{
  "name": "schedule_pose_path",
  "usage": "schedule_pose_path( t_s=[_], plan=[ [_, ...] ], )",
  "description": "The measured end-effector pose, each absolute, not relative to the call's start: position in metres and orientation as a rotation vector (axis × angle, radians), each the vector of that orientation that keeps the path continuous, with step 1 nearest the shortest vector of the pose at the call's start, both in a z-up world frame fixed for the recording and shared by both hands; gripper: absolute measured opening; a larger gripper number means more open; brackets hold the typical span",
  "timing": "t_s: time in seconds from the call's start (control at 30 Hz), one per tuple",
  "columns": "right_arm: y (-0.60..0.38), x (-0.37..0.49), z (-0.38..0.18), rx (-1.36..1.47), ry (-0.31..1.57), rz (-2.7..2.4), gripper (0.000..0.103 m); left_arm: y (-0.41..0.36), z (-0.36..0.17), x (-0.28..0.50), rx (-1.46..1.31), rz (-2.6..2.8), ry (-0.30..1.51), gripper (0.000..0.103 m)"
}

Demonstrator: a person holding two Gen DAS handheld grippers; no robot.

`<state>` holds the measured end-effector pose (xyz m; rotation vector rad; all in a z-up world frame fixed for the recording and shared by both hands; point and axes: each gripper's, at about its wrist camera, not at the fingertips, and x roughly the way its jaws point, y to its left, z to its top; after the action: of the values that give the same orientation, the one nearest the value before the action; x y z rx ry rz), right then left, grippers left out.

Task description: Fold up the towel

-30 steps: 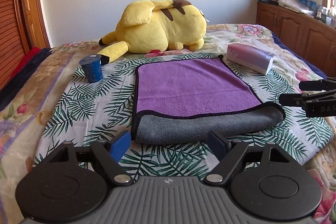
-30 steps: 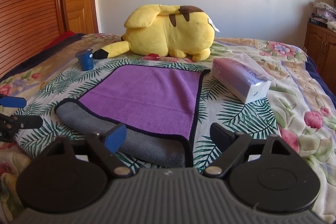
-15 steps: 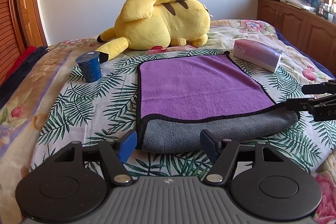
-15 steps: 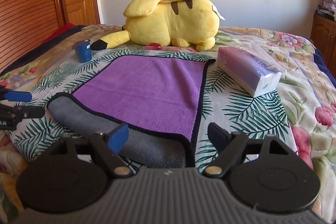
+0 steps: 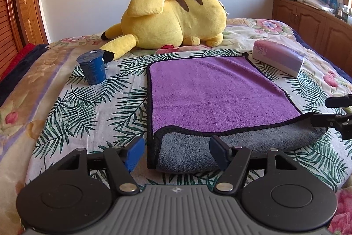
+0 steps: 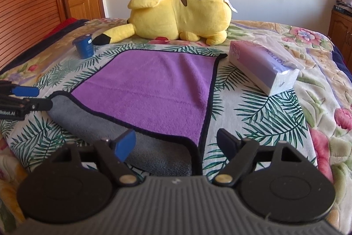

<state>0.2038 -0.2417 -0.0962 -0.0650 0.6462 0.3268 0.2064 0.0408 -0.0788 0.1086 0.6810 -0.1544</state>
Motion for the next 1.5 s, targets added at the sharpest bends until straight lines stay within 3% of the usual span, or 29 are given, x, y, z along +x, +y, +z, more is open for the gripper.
schedule_pose_path(
  t_s=[0.27, 0.6, 0.87, 1.33, 1.5],
  plan=[
    [-0.243, 0.21, -0.101, -0.068, 0.665, 0.326, 0.078, 0.046, -0.086, 0.221, 0.098, -0.177, 0.713, 0.033],
    [-0.248, 0.22, -0.108, -0.06, 0.704, 0.318, 0.074, 0.053, -0.092, 0.232, 0.066, -0.17, 0.729, 0.031],
    [-0.252, 0.226, -0.115, -0.033, 0.768, 0.333, 0.07, 0.055, -0.102, 0.232, 0.056, -0.176, 0.766, 0.02],
    [-0.254, 0.227, -0.116, -0.029, 0.846, 0.404, 0.043, 0.058, -0.109, 0.228, 0.05, -0.168, 0.789, 0.008],
    [-0.254, 0.227, -0.116, -0.038, 0.85, 0.411, 0.024, 0.056, -0.109, 0.226, 0.058, -0.168, 0.786, 0.004]
  ],
)
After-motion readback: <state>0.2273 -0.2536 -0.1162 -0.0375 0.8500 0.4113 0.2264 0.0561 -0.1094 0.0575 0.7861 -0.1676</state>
